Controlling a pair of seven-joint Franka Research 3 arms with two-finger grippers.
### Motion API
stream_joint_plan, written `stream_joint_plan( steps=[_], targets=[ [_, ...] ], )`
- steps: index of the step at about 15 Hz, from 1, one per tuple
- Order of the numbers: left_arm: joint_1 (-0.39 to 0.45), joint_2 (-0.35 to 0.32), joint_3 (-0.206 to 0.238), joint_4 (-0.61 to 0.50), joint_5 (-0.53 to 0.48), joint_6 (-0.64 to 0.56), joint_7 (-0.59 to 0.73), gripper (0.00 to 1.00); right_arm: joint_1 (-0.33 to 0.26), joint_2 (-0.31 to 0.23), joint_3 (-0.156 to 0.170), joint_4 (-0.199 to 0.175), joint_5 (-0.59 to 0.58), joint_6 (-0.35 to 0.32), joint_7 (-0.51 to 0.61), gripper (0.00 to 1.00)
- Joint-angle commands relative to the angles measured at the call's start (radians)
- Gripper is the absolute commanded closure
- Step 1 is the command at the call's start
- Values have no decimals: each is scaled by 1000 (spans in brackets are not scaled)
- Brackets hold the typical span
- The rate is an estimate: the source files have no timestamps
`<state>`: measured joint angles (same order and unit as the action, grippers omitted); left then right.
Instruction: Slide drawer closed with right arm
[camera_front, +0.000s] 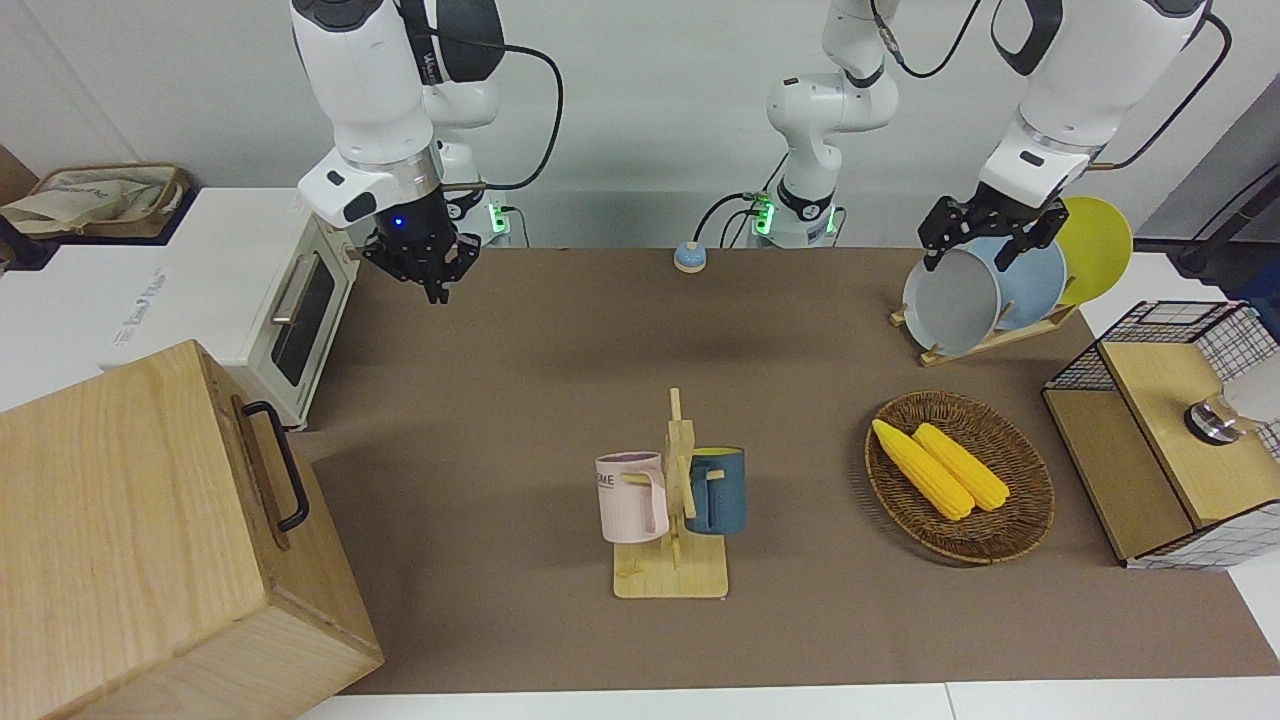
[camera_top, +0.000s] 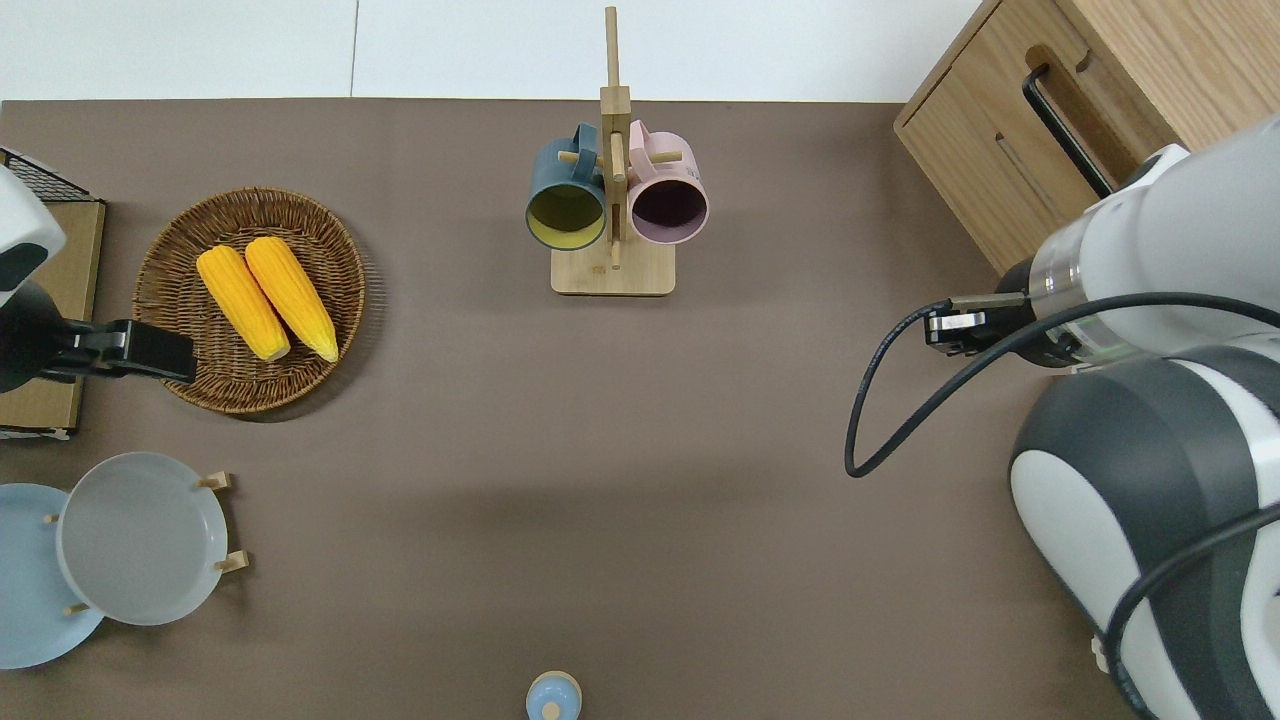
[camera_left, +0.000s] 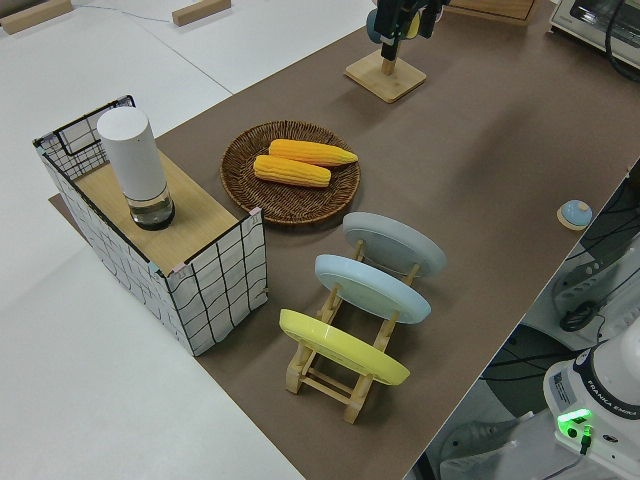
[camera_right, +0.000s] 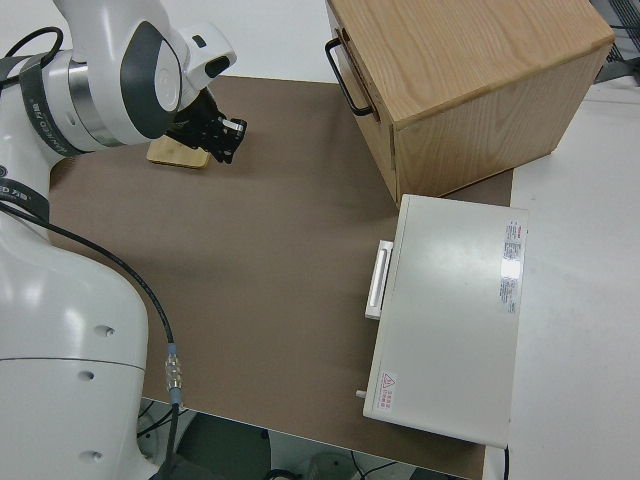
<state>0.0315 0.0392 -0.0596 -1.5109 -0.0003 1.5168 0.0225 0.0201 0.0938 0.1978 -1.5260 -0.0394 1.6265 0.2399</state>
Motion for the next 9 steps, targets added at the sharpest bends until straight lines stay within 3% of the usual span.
stream_joint_plan(
  steps=[1,2,3,9],
  targets=[
    [4,11,-6,24,17,-20,10,7,-16,-9,8,-10,-16,15,-13,330],
    [4,11,-6,26,17,-20,10,7,-17,-8,6,-6,-17,15,-14,209],
    [4,11,-6,26,17,-20,10,7,-19,-8,6,-6,-17,13,-14,11],
    [4,11,-6,26,17,-20,10,7,-26,3,6,12,-33,15,-22,9]
  ],
)
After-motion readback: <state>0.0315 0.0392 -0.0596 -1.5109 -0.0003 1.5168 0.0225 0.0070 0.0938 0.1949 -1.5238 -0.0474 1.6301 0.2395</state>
